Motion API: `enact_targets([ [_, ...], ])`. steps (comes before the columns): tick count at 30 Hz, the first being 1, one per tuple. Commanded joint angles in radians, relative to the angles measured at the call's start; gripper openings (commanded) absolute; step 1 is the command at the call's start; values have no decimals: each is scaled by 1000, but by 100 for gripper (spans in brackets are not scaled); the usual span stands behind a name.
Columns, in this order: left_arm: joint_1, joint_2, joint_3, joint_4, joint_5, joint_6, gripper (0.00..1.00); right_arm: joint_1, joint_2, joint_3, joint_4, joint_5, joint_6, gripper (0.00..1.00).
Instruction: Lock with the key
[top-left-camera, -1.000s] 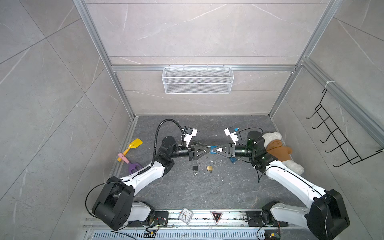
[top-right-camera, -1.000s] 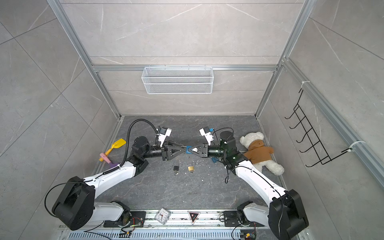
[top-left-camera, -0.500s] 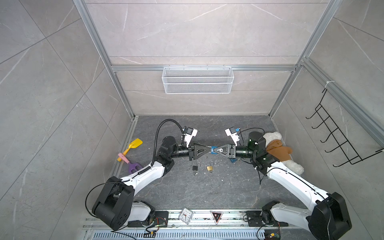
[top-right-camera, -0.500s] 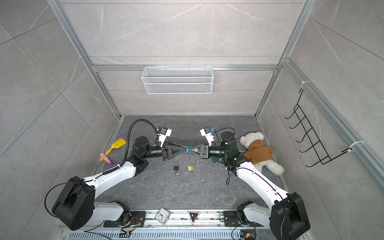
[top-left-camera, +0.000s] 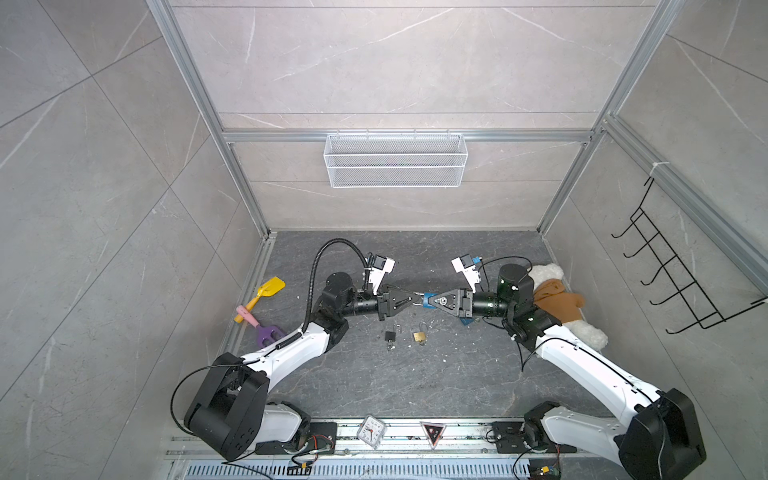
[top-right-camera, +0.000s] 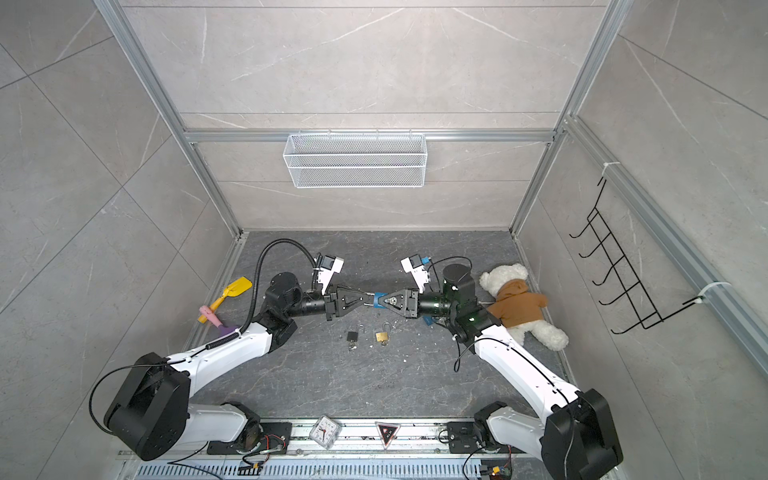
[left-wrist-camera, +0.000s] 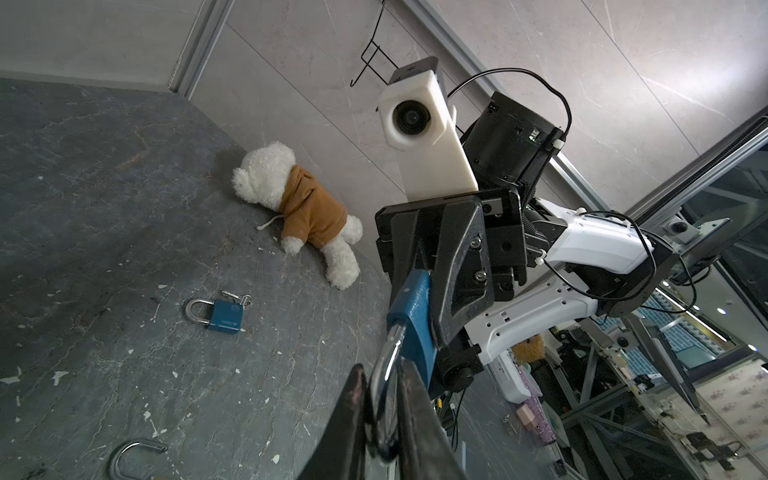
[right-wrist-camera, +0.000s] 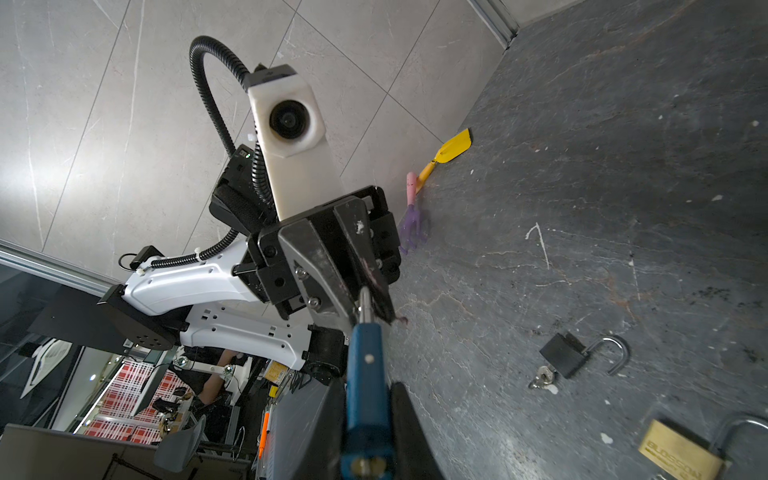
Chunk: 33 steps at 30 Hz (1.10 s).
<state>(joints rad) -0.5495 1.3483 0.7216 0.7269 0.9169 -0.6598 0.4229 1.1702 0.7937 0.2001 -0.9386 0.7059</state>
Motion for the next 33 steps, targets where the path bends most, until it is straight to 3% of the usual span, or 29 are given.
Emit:
enact_targets([
  [1, -3, -23, 16, 34, 25, 21, 11, -10, -17, -10, 21, 31, -24, 0],
  [6, -3, -28, 16, 31, 19, 14, 0, -8, -12, -11, 21, 30, -29, 0],
  [18, -12, -80, 5, 55, 21, -42, 0, -10, -20, -4, -50, 78, -112, 0],
  [33, -50, -70, 18, 49, 39, -27, 0, -10, -34, -17, -65, 118, -157, 0],
])
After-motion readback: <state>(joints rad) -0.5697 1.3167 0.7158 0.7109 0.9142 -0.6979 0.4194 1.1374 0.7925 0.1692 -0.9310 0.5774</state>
